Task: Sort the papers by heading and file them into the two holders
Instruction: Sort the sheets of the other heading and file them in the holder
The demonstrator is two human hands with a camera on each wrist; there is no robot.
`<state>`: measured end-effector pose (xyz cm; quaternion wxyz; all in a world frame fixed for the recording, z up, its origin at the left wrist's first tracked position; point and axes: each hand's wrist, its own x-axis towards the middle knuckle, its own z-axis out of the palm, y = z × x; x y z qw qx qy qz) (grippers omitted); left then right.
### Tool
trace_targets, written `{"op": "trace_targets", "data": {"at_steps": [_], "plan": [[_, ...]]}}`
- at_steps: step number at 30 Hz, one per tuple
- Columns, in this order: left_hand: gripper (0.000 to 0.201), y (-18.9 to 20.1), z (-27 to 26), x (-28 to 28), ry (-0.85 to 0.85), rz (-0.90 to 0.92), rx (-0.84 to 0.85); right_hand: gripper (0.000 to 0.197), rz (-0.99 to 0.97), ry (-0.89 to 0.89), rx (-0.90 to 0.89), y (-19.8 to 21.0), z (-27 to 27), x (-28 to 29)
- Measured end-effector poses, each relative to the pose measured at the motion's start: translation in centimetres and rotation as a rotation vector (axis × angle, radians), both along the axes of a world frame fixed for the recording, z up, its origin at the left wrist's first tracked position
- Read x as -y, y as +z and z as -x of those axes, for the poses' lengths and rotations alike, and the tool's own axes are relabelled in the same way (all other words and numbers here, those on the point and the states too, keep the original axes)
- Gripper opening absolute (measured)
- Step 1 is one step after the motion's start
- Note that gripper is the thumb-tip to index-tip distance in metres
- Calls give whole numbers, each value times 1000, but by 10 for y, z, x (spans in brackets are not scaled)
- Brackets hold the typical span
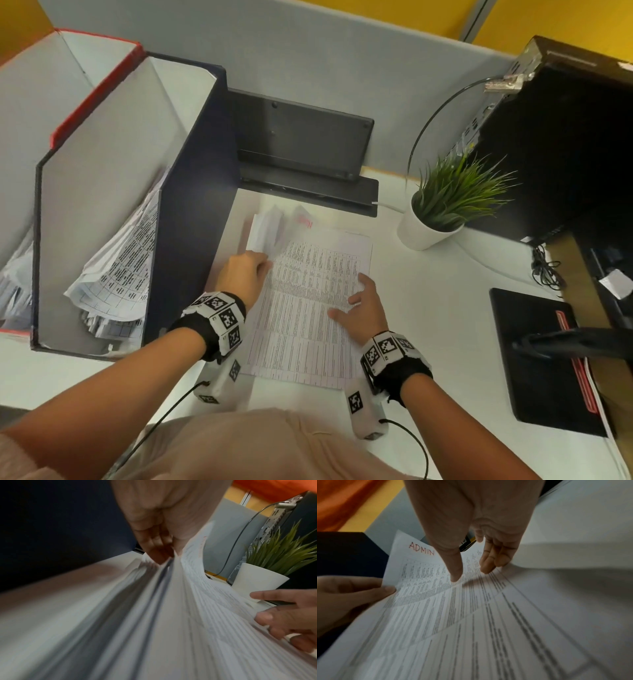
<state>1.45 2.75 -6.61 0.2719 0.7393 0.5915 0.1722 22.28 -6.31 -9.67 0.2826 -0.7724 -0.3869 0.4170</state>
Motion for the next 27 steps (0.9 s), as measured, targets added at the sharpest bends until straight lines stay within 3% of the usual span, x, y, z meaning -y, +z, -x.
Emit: {"op": "trace_targets", "data": {"at_steps": [1, 3, 6, 12, 15, 18, 19, 22, 27], "plan": [[18, -1, 2, 2, -23, -23, 62, 97, -1, -31, -22, 1, -1, -1], [29, -2, 5, 7, -53, -21, 204, 100, -14, -92, -53, 2, -3, -2], [29, -2, 7, 10, 49, 80, 405, 100, -28, -171, -82, 5, -7, -4], [19, -4, 8, 7, 133, 293, 573, 88, -14, -252, -114, 10, -12, -6], [29, -6, 11, 4, 143, 360, 613, 60, -36, -266, -118, 8, -14, -5], [29, 0, 9, -3, 316, 516, 720, 19, -72, -304, -147, 7, -14, -1], [28, 2, 8, -6, 392, 543, 726, 17, -108, -288, -135, 6, -15, 1], [28, 8, 5, -16, 503, 542, 666, 36, -210, -284, -165, 3, -17, 3], [17, 14, 3, -22, 463, 605, 556, 45, -276, -518, -587, 2, -15, 0]]}}
